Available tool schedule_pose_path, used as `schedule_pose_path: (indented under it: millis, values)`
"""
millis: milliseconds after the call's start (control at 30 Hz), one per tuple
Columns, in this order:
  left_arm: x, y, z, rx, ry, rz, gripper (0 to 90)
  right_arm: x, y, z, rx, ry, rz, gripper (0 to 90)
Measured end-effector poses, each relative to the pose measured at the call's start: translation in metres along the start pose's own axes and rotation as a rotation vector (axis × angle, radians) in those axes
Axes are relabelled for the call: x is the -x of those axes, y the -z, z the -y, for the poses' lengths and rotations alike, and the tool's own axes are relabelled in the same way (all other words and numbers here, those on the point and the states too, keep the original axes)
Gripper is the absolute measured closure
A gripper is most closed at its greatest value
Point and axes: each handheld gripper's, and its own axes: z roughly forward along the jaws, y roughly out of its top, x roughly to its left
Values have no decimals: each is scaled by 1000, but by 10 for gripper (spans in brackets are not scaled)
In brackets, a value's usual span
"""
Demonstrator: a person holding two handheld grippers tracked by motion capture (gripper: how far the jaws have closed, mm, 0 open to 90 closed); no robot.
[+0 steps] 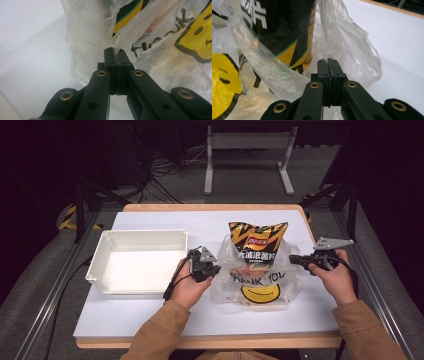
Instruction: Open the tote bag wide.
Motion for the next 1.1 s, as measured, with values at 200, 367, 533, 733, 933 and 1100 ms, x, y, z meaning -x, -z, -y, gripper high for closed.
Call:
schedule_pose_path:
  millis: [200,367,533,733,933,1100]
  values:
    - [3,-13,11,-38,11,20,899,-1,-8,15,-49,-14,-15,891]
    - [5,-18,18,-64,12,32,899,0,-12,23,-83,-25,-22,889]
    - [4,-22,24,-99,14,34,899,1,-13,28,-110,-24,-12,888]
    - [3,-21,28,-128,14,52,899,3,-11,37,-150,-26,1,887]
    - [3,-17,29,-118,20,66,896,6,-1,42,-176,-39,1,881]
    - [5,-15,28,-114,11,70,875,3,15,35,-133,-33,-12,821]
